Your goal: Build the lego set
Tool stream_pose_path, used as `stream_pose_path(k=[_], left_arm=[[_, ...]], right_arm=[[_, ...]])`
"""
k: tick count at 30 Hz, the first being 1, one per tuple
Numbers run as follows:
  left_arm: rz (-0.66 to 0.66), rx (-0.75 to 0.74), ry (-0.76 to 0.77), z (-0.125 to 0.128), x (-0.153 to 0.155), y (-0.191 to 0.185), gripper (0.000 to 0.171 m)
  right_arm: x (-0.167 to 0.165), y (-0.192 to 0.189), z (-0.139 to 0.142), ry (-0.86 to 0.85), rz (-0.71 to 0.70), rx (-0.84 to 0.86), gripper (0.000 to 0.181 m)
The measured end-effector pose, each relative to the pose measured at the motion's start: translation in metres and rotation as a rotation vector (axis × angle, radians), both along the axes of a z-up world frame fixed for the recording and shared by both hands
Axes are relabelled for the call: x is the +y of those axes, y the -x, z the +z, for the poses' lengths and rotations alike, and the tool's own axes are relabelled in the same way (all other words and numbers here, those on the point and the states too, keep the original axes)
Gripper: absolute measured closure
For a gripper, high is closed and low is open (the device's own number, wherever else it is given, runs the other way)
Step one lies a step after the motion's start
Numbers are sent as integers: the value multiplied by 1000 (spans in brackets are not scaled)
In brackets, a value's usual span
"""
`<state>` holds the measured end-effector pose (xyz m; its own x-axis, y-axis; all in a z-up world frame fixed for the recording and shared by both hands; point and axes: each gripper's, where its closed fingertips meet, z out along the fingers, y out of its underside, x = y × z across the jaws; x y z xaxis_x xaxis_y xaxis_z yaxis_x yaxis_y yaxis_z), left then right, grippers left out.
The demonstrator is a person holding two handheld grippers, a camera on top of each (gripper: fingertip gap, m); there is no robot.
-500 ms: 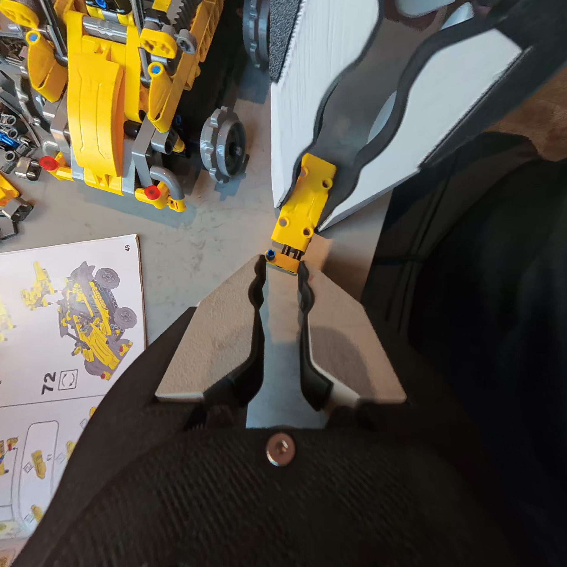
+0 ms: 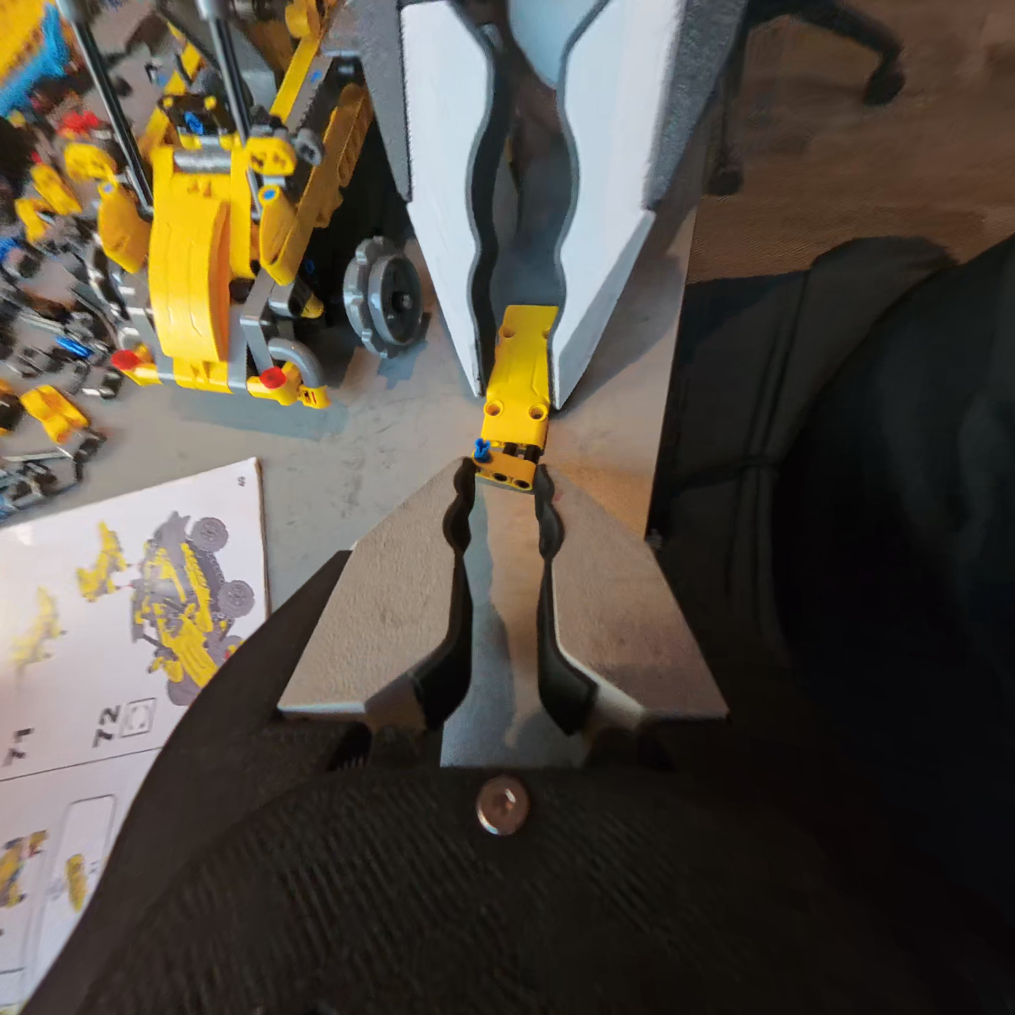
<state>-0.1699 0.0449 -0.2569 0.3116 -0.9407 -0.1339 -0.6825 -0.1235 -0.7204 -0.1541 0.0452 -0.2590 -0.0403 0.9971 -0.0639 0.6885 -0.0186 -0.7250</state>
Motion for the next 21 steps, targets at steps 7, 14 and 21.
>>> stream_pose_path(k=[7, 14, 21], left_arm=[[-2, 19, -94, 1, -1, 0, 152], [-28, -58, 191, -2, -12, -9, 150], [-18, -58, 197, -1, -4, 2, 150]], right_arm=[[0, -1, -1, -21, 3, -2, 157], [0, -1, 0, -80, 21, 1, 157], [2, -2, 0, -102, 19, 6, 157]])
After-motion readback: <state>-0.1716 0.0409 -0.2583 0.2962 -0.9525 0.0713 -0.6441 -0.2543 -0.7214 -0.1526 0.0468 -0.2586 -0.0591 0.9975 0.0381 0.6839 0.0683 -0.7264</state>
